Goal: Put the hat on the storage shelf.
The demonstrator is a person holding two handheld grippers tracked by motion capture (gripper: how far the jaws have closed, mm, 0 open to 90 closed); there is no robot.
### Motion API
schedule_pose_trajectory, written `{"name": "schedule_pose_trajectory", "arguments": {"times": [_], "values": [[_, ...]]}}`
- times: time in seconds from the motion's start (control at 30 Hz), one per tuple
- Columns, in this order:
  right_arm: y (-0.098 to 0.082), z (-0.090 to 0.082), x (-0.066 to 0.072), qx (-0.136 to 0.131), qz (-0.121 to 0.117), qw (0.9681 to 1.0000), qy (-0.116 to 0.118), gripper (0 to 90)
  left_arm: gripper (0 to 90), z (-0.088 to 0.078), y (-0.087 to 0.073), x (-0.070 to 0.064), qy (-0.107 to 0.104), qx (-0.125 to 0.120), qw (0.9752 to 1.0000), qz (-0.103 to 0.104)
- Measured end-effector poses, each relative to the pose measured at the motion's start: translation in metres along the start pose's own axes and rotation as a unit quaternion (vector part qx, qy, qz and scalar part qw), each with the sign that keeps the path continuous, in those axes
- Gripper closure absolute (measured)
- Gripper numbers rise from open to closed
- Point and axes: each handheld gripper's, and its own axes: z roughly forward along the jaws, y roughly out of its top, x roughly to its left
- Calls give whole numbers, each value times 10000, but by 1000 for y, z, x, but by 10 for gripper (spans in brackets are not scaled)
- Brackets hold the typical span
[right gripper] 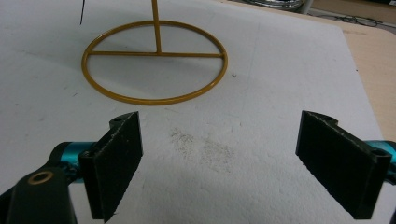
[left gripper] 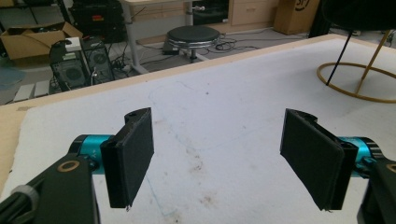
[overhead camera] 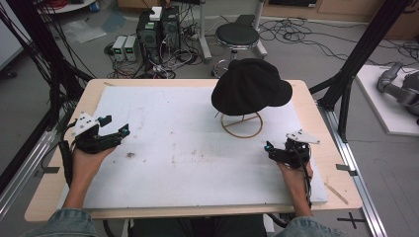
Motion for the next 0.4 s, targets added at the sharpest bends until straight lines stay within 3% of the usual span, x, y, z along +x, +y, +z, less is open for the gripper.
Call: {"name": "schedule_pose_trajectory", "arguments": {"times": [0.2,0.4], "values": [[0,0,0,16,5,10000,-1,144,261,-1,-16,3,70,100,9999,-71],[0,-1,0,17,15,10000,-9,144,260,-2,-19,5,89,137,9998,-74]]}}
